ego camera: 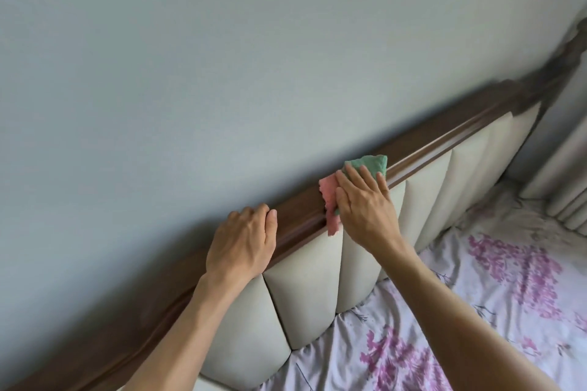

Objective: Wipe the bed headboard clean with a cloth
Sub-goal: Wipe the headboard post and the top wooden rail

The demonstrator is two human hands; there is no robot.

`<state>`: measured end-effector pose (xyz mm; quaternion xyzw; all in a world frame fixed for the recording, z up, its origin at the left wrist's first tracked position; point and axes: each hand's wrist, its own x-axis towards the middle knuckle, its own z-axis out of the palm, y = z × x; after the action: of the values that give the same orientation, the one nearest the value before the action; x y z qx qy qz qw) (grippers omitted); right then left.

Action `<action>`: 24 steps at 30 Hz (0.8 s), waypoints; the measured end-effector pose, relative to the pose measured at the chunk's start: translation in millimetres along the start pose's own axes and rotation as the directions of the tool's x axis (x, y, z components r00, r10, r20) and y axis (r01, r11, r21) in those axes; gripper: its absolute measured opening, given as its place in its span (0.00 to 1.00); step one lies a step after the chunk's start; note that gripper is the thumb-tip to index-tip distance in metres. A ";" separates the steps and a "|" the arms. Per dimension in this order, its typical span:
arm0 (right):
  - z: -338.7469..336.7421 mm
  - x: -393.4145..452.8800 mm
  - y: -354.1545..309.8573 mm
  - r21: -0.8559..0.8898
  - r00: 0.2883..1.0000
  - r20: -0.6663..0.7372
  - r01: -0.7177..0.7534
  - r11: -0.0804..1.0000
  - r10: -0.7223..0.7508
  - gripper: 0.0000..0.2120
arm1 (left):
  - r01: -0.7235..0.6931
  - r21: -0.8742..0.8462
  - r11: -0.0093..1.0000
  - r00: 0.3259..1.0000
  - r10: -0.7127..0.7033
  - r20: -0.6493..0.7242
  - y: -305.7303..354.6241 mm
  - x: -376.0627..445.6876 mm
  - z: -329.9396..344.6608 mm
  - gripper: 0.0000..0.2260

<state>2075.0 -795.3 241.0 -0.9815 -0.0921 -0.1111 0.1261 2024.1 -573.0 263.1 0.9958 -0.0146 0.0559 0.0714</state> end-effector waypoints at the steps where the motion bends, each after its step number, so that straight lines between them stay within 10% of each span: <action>1: 0.8 -9.1 -8.4 0.017 0.999 -0.005 0.047 0.999 -0.047 0.25 | 0.016 0.021 1.000 1.000 -0.016 0.009 1.7 -1.2 -1.1 0.18; 14: -24.0 65.4 77.9 -0.262 0.982 0.116 -0.115 0.958 0.149 0.24 | -0.338 -0.057 0.939 0.939 0.341 0.045 129.9 98.4 42.4 0.28; 24: -24.0 72.5 124.4 -0.088 0.948 0.017 -0.317 0.944 0.319 0.23 | -0.449 -0.068 0.891 0.883 0.455 0.119 151.5 112.2 42.7 0.40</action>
<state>2165.8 -909.0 252.9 -0.9895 0.0702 -0.0780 0.0994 2134.5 -731.3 255.2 0.9649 -0.2520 0.0047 0.0746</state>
